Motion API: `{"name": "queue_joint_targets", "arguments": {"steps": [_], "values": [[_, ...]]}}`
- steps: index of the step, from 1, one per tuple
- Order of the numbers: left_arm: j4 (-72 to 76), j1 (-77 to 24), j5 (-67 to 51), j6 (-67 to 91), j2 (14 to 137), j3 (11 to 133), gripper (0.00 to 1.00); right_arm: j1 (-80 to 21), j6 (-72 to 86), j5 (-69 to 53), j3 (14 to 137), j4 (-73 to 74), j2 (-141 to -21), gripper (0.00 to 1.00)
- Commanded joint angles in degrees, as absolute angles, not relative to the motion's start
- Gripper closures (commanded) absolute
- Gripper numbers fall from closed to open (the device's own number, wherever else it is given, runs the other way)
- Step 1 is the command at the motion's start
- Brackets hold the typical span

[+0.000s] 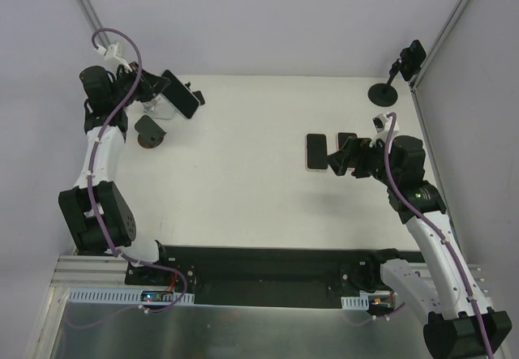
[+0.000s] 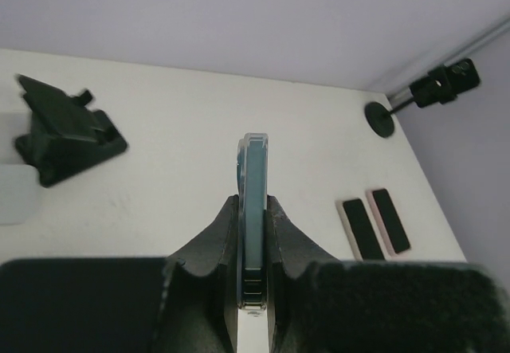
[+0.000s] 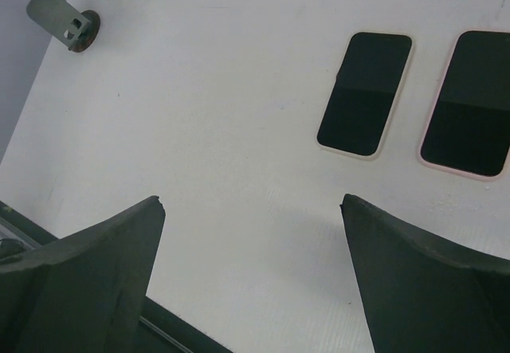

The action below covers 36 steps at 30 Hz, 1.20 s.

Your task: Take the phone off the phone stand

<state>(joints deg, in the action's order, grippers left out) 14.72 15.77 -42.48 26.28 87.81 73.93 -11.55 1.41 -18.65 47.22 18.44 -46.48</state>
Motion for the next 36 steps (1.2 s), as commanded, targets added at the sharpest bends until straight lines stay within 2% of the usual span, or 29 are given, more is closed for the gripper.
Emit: {"name": "queue_joint_targets", "arguments": {"steps": [1,12,19,24,31,36], "values": [[19.1,11.8,-46.8,33.0,79.3,68.6,1.0,-11.6,4.7,-24.4,46.0,13.8,-44.9,0.04],[19.2,-4.4,-42.5,38.5,65.8,55.3,1.0,-14.8,15.0,-33.7,41.5,2.6,-47.5,0.04],[20.4,-14.7,-36.6,42.4,59.9,50.7,1.0,-20.5,23.5,-37.6,39.1,-11.9,-52.3,0.04],[22.7,-19.0,-34.4,45.7,59.0,49.5,1.0,-24.3,30.8,-39.6,38.0,-22.8,-56.2,0.03],[26.7,-23.6,-34.3,49.6,60.1,49.7,1.0,-27.9,34.5,-41.8,38.4,-30.1,-60.9,0.01],[29.6,-25.7,-35.0,51.2,61.4,50.2,1.0,-29.4,36.6,-43.6,38.8,-35.9,-64.1,0.07]]}}
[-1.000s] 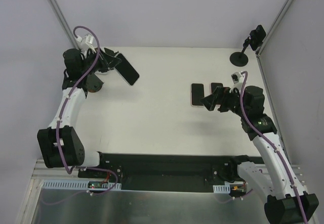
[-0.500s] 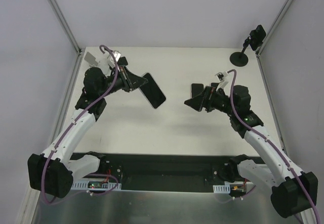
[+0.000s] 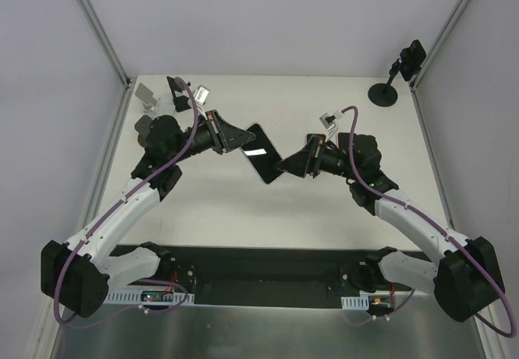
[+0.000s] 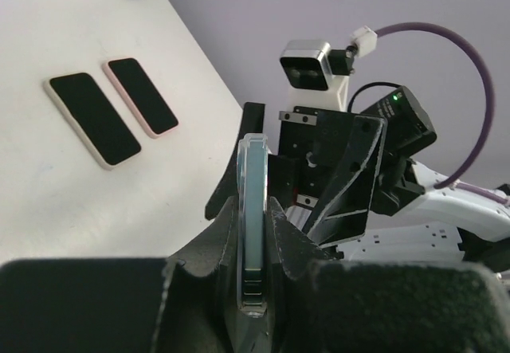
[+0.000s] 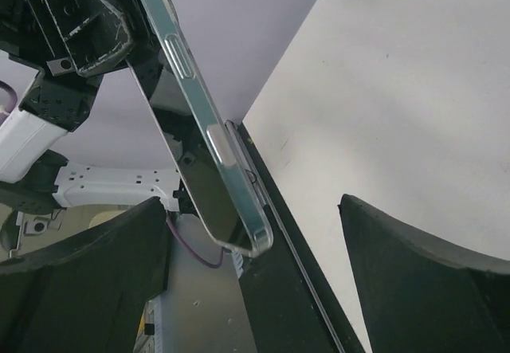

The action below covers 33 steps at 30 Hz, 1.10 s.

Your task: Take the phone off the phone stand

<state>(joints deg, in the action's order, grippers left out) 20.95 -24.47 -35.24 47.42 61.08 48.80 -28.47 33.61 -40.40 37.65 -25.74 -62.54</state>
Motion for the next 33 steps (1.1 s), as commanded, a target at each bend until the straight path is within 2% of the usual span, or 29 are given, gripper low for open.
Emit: {"name": "queue_joint_targets", "arguments": {"steps": [1,7,10,12,13,15,16,19,20,21,23,24,27,28,30,31,33], "values": [[30.1,-25.8,-35.2,51.4,61.6,50.3,1.0,-29.4,37.1,-44.2,38.8,-36.6,-64.4,0.09],[33.7,-26.0,-36.3,53.3,63.0,50.2,1.0,-29.9,39.5,-46.1,39.6,-41.7,-67.1,0.26],[34.4,-25.9,-36.9,53.8,63.7,50.4,1.0,-29.8,41.4,-47.4,39.7,-45.0,-68.5,0.42],[35.1,-26.0,-37.1,54.0,63.9,50.2,1.0,-29.9,42.4,-47.7,39.8,-46.8,-69.1,0.5],[35.2,-25.9,-37.3,54.1,64.1,50.2,1.0,-29.8,42.6,-47.8,39.8,-47.2,-69.3,0.6],[35.2,-26.0,-37.6,53.7,64.3,50.4,1.0,-29.8,42.9,-47.6,39.8,-47.5,-69.4,0.71],[35.2,-26.0,-37.8,53.4,64.3,50.4,1.0,-29.8,42.8,-47.4,39.8,-47.5,-69.4,0.82],[34.6,-26.0,-37.4,52.4,64.2,50.3,1.0,-29.8,42.7,-47.0,39.7,-47.5,-69.4,0.98],[33.4,-26.0,-37.2,51.3,64.2,50.2,0.97,-29.7,42.6,-46.9,39.6,-47.5,-69.4,0.99],[32.4,-25.9,-37.0,50.5,63.7,50.3,0.88,-29.8,42.6,-46.8,39.6,-47.5,-69.3,0.99],[30.2,-25.9,-36.1,47.7,63.3,50.5,0.78,-29.7,42.5,-46.5,39.5,-47.5,-69.3,0.99],[27.6,-25.9,-35.7,46.5,62.7,50.8,0.69,-29.8,42.4,-46.4,39.4,-47.3,-69.3,0.99],[21.0,-25.9,-33.6,41.1,61.3,52.0,0.54,-29.7,41.8,-45.7,39.2,-46.4,-69.3,0.99],[19.4,-25.9,-32.8,39.7,60.8,52.6,0.42,-29.7,41.0,-45.4,39.4,-45.9,-69.2,0.99],[16.3,-25.9,-30.2,35.3,59.3,53.0,0.29,-29.8,40.0,-44.7,39.5,-43.6,-69.2,0.99],[13.9,-25.9,-29.2,33.9,58.7,53.1,0.19,-29.7,39.4,-44.0,39.5,-42.5,-68.8,0.99],[12.0,-25.9,-25.9,29.8,56.6,52.6,0.1,-29.7,37.1,-42.8,39.8,-38.4,-68.6,0.99]]}}
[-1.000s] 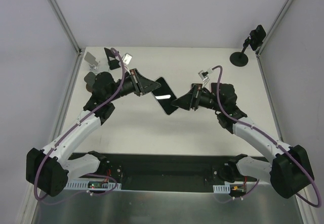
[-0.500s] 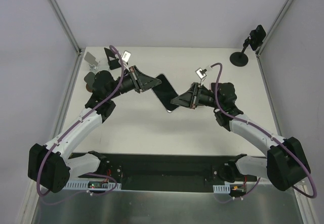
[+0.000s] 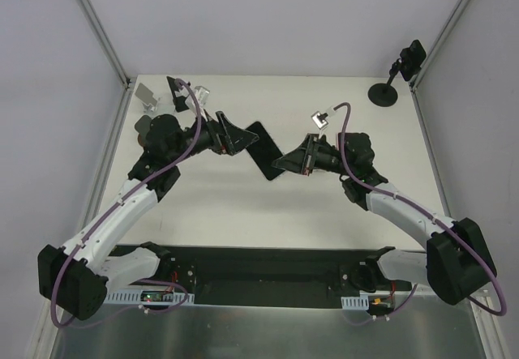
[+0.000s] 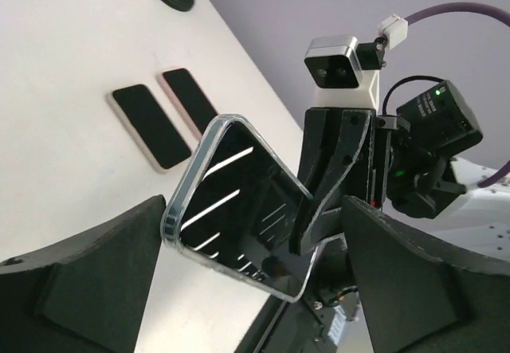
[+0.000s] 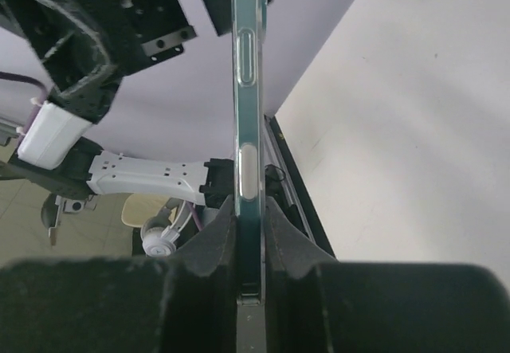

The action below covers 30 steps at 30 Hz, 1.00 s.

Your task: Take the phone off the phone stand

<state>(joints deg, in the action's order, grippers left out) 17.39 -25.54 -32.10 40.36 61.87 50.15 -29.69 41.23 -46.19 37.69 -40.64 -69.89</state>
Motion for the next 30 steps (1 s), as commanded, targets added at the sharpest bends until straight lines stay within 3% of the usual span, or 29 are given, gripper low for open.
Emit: {"name": "queue_joint_targets", "arguments": {"steps": [1,3,16,30], "values": [[10.6,-25.9,-24.7,28.8,55.9,52.0,0.07,-29.7,36.5,-41.5,39.9,-37.3,-68.2,0.99],[9.5,-25.9,-21.0,25.5,53.6,51.2,0.01,-29.8,34.1,-39.7,40.2,-33.1,-67.8,0.99],[4.9,-25.9,-5.3,12.5,42.8,34.4,0.01,-29.8,34.3,-11.5,40.9,-14.7,-69.1,0.99],[5.4,-25.9,1.2,7.9,40.5,27.9,0.01,-30.4,38.8,-5.2,48.9,-17.9,-86.2,0.99]]}}
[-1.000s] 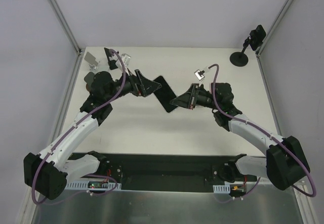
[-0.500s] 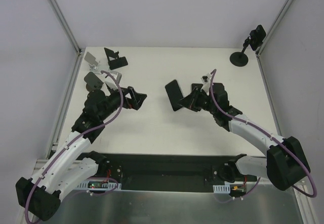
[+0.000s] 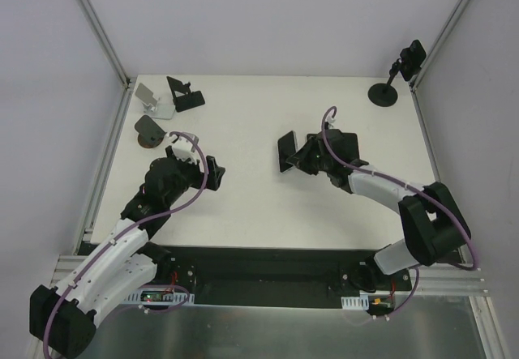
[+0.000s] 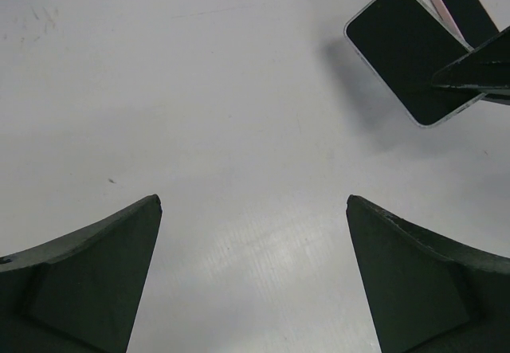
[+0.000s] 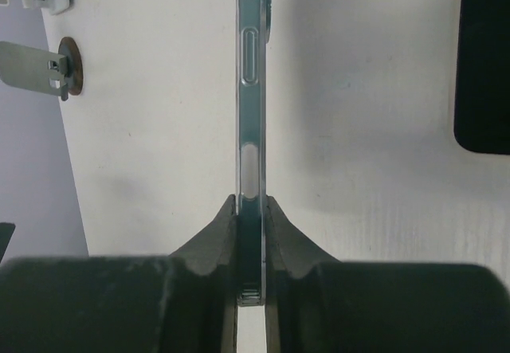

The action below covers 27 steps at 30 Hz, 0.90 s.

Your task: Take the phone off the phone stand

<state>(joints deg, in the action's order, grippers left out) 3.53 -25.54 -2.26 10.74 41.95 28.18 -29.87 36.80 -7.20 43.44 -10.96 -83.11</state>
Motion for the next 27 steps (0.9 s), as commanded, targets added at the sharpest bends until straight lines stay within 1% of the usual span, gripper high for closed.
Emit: {"name": "queue_joint_targets", "arguments": {"steps": [1,9,13,21,27], "values": [[5.5,-25.9,1.2,7.6,40.6,28.3,0.01,-30.7,38.8,-4.9,50.2,-18.1,-87.2,0.99],[5.7,-25.9,2.0,6.0,40.7,29.2,0.01,-31.0,40.6,-4.2,52.4,-20.0,-95.5,0.99],[5.7,-25.9,2.3,5.7,40.4,29.0,0.01,-31.1,41.7,-2.2,50.4,-22.1,-98.5,0.99],[5.7,-25.8,1.6,6.1,41.3,29.2,0.01,-31.1,45.4,-0.4,46.1,-26.9,-101.7,0.99],[5.7,-25.9,1.6,6.0,41.3,29.1,0.01,-31.1,44.7,1.4,43.2,-27.1,-100.8,0.99]]}}
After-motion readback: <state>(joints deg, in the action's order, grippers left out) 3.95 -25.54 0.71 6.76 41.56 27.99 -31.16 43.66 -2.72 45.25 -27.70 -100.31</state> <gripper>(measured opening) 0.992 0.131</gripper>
